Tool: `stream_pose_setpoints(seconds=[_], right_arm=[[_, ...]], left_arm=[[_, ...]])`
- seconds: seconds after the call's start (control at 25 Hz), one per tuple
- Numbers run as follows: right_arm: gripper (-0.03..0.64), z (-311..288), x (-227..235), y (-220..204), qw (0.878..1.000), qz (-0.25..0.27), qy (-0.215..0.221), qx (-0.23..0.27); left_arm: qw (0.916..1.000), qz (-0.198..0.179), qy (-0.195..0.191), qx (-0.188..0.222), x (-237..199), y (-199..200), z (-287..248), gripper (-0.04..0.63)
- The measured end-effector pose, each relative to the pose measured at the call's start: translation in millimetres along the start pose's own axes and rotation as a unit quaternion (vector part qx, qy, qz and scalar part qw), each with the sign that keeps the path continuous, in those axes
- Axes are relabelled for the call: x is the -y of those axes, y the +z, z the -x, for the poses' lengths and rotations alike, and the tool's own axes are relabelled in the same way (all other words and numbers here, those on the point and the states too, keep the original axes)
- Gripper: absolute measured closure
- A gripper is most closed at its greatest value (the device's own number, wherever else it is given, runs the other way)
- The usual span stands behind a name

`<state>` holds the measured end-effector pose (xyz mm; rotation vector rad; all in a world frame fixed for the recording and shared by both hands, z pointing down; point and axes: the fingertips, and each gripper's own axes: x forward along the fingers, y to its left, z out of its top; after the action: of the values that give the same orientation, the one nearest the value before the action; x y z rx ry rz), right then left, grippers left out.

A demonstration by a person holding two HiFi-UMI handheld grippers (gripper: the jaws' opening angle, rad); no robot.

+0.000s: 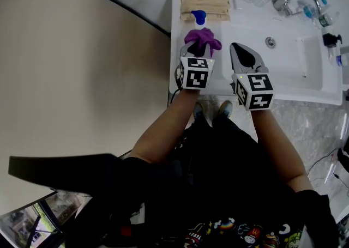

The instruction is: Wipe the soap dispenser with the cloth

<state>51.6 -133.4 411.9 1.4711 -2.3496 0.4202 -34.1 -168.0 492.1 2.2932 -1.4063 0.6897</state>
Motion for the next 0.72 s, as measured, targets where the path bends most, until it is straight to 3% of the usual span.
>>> stream_pose_setpoints(seconds=[0.44,0.72], right_arm=[[0.592,-4.9,1.1,-12.0,1.0,-0.001,-0.006,-0.021],[0.592,0.3,2.7,-7.4,1.0,-0.006,-0.007,-0.009]], left_arm=[[0.9984,0.014,-0.013,-0.054,-5.1,-48.7,-27.7,0.503],[0.9992,-0.024,-0.011,-0.029,1.5,-27.8,-9.2,0.503]])
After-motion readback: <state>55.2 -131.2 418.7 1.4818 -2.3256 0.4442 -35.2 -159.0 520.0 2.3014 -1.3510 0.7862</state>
